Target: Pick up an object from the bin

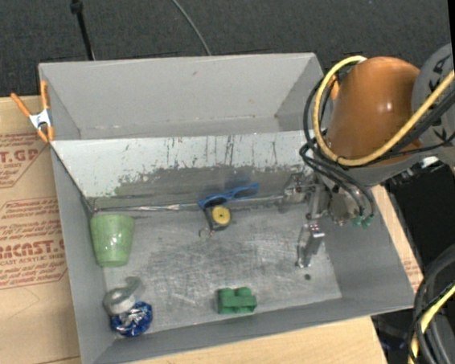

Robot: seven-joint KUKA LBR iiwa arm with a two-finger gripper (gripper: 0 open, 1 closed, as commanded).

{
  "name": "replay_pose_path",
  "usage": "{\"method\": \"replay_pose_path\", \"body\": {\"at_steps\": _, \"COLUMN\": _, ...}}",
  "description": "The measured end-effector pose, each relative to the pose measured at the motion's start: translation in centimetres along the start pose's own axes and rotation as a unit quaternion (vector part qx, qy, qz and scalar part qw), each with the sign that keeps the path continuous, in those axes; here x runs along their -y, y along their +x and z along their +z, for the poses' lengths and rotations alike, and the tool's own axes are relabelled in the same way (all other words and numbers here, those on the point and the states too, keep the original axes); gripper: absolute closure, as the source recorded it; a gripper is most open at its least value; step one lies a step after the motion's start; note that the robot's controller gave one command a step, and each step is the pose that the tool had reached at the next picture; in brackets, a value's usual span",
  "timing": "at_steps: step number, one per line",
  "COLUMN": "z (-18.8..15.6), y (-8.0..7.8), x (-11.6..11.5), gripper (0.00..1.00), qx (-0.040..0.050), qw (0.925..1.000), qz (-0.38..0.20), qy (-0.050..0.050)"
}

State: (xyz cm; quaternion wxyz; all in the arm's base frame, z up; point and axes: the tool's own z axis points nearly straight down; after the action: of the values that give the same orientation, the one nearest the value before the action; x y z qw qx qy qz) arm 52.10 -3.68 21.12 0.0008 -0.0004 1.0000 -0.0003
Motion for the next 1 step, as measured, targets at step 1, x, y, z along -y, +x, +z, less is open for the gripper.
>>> {"method": "replay_pose_path", "body": {"at_steps": 1, "z": 13.85, "y": 2.89, "x": -2.38, "gripper": 0.0, "qx": 0.0066, "qw": 0.9815, "qz": -0.191, "qy": 0.0}}
